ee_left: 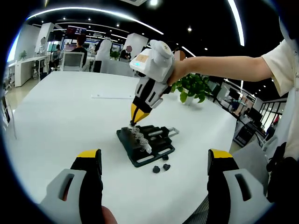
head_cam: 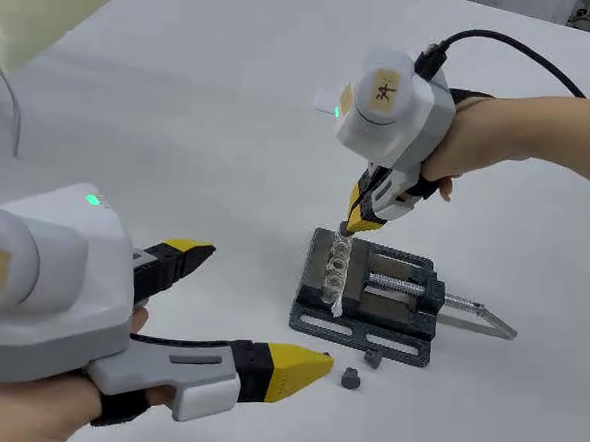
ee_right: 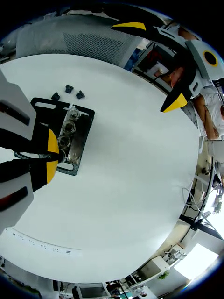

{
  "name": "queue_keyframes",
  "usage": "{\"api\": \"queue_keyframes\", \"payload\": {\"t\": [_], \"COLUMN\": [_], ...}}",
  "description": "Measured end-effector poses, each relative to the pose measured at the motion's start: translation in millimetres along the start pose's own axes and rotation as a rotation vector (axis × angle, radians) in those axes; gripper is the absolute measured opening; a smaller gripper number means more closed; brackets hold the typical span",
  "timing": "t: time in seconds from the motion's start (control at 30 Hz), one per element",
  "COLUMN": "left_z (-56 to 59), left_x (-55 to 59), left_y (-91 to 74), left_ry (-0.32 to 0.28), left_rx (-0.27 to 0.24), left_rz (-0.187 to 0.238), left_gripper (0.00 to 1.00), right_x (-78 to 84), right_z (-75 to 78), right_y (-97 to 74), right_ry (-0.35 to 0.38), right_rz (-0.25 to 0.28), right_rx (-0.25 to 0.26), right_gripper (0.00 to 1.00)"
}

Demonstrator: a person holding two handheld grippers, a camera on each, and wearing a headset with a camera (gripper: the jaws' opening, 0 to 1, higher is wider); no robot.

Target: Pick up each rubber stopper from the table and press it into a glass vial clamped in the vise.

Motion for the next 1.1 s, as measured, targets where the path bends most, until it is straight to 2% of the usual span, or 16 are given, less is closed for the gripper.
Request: {"api": "queue_keyframes", "payload": {"t": [0.3,0.43,0.57,0.67,0.87,1.1], "left_z": [0.9,1.3,0.5,-0.6,-1.7,1.6], "left_x": [0.1,-0.1,-0.5,-0.9,-2.4,-5.3], "left_y": [-0.4,-0.9,-2.7,-3.6,-5.5,-6.2], "left_ry": [0.004,0.006,0.007,0.013,0.022,0.037], "left_rx": [0.0,0.001,-0.001,-0.003,-0.006,-0.008], "left_rz": [-0.003,-0.003,-0.001,-0.003,-0.006,-0.009], "left_gripper": [0.93,0.93,0.93,0.93,0.93,0.93], "right_x": [1.6,3.6,10.4,10.3,8.4,6.7], "right_z": [0.8,3.8,-0.3,-7.7,-17.5,-38.8], "right_y": [-0.4,-1.8,-6.2,-10.2,-17.8,-30.0], "right_ry": [0.004,-0.004,0.014,0.089,0.15,0.169], "right_rz": [0.017,0.013,0.023,0.066,0.128,0.182], "right_rx": [0.028,0.051,0.053,0.035,0.035,0.038], "right_gripper": [0.0,0.09,0.18,0.25,0.41,0.44]}}
Point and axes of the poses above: the centre of the closed fingertips' face, and the gripper's own axes: y roughly forward along the fingers, z roughly to its right, x roughly out of its underside, the point moved 3 cm from there along -y, roughly backward along the fingers, and after that the axes turned 14 degrees about x, right-handed, at the moved point
